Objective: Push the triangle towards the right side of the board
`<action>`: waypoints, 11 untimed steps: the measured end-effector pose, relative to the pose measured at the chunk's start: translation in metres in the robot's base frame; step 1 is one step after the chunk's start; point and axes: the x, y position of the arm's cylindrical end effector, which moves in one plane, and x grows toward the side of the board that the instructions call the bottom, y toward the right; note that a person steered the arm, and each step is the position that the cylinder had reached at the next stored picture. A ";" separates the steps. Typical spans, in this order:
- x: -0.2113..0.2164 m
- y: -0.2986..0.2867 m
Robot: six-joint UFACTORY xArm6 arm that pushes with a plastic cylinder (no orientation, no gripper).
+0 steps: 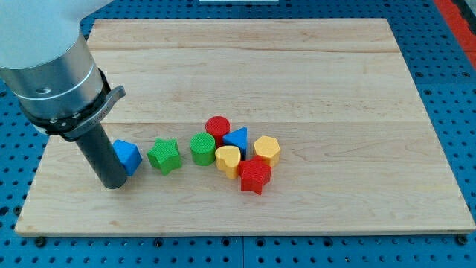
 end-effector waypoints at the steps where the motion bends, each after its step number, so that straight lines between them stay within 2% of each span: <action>1: 0.004 0.010; 4: 0.025 0.024; 7: -0.001 0.037; 8: -0.006 0.056; 9: -0.022 0.124; 10: -0.038 0.131; 11: -0.063 0.184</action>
